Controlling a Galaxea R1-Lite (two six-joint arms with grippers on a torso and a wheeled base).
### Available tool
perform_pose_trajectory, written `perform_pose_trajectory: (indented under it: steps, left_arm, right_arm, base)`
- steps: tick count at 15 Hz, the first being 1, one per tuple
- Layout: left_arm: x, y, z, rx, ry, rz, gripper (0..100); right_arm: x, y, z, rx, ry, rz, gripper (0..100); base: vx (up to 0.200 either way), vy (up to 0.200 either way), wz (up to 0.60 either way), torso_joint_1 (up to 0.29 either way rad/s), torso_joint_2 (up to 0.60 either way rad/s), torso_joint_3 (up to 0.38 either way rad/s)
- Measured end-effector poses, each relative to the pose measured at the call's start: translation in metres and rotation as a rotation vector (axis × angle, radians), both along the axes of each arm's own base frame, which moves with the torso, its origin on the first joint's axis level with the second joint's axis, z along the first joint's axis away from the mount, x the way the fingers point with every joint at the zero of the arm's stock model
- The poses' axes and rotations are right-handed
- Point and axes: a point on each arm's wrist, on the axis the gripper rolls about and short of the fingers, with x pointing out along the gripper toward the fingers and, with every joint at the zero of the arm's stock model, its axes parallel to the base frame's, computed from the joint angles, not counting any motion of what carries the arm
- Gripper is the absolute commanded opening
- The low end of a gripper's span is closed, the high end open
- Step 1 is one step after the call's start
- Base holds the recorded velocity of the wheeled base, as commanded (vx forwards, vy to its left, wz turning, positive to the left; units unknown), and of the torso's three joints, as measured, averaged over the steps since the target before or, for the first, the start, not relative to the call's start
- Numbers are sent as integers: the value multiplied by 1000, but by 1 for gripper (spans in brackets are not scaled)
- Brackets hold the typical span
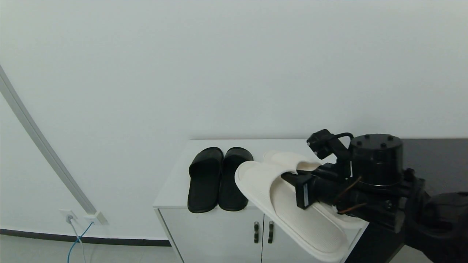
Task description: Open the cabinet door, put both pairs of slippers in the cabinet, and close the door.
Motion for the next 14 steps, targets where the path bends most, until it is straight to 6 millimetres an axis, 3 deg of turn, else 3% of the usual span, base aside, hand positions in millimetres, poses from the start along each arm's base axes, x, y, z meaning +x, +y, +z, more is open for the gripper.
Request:
perform_pose_trajectory:
  steps: [2, 5, 9, 14]
  left_arm:
    - [0, 0, 0, 0, 0, 0, 0]
    - [0, 0, 0, 3, 0, 0, 0]
    - [0, 0, 0, 4, 0, 0, 0]
    - [0, 0, 0, 5, 0, -1, 0]
  right_arm:
    - [-24, -18, 5, -45, -65, 152, 0]
    - [-46, -35, 5, -117, -151, 262, 0]
    - [-51, -39, 3, -122, -149, 266, 0]
    - [-52, -40, 0, -127, -140, 268, 0]
  base:
    - [0, 0, 0, 0, 0, 0]
    - [0, 0, 0, 0, 0, 0]
    - [0, 0, 0, 0, 0, 0]
    - [-200, 0, 0, 6, 2, 2]
